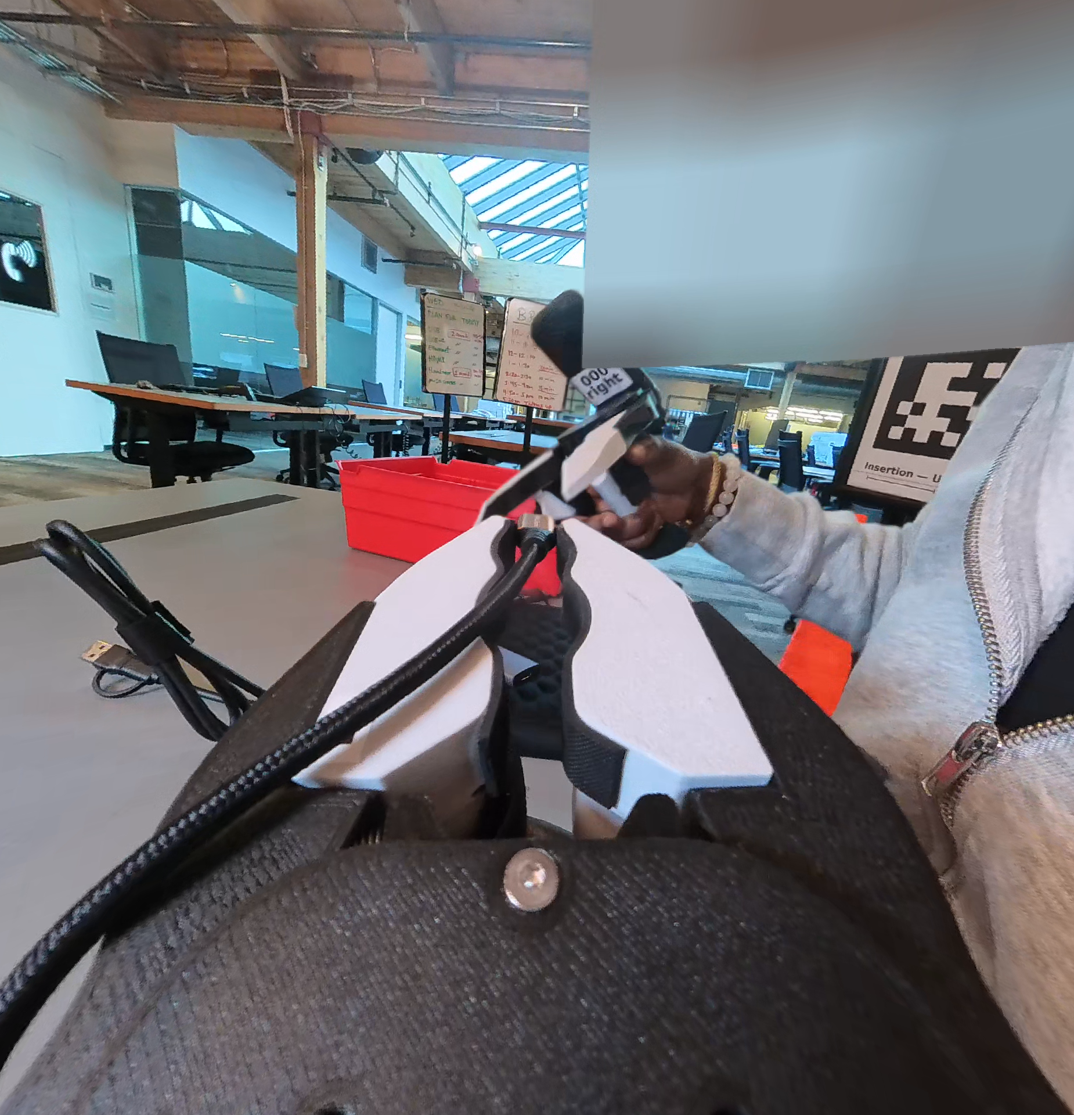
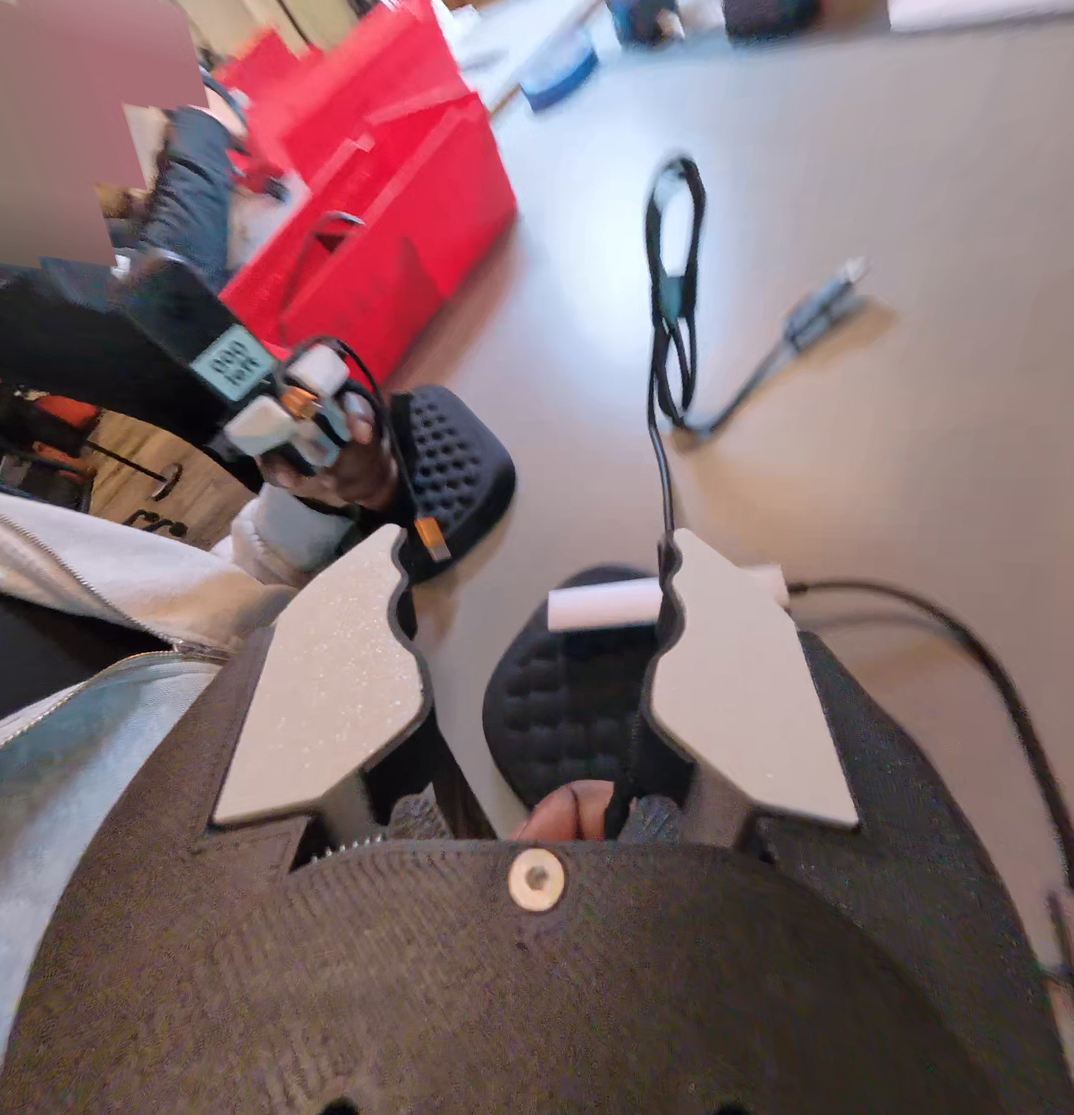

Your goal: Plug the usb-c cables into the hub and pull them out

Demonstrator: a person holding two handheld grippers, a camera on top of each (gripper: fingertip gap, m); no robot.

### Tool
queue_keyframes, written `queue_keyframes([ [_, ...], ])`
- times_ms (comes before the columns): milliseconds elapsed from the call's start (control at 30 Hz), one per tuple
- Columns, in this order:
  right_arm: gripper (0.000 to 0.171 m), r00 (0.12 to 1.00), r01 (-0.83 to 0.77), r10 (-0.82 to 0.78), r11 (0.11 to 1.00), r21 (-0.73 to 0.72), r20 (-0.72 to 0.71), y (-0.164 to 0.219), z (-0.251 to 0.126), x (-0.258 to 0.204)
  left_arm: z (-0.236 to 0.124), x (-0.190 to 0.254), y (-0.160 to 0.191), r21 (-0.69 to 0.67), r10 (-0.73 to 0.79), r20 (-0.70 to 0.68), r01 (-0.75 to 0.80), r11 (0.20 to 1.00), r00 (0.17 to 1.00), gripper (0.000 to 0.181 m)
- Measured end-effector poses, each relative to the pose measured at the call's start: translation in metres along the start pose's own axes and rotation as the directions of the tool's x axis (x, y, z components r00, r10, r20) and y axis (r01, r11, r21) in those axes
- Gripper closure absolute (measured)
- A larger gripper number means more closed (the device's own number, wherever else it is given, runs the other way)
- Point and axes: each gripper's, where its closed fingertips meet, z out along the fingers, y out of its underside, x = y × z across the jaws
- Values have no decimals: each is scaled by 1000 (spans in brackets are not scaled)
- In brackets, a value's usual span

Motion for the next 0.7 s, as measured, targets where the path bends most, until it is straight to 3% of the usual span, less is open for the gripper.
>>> queue_keyframes([
  [133,106,948,-315,319,937,-151,7,45,15,8,-2,-4,-3,21,-28,15,27,999,1000,168],
  [267,113,687,-695,713,701,-159,140,62,26,2,-2,-4,-2,20,-29,11,28,999,1000,168],
  [333,117,611,-766,775,630,-125,161,62,27,6,-2,-3,-2,21,-26,6,25,999,1000,168],
  [400,122,623,-763,766,640,-91,158,58,25,9,-3,-2,-2,23,-27,3,27,999,1000,168],
  [467,129,754,-630,631,773,-72,184,49,20,2,-3,-2,-2,26,-27,-2,27,999,1000,168],
  [567,121,969,-130,130,991,-12,208,25,7,-21,-3,-2,-3,31,-33,-5,34,999,999,168],
  [633,119,937,316,-298,946,-76,183,24,3,-31,-3,-2,-3,30,-36,-6,36,999,999,168],
  [700,120,766,642,-589,726,-247,257,38,4,-28,-3,-2,-3,30,-37,-9,37,999,999,168],
])
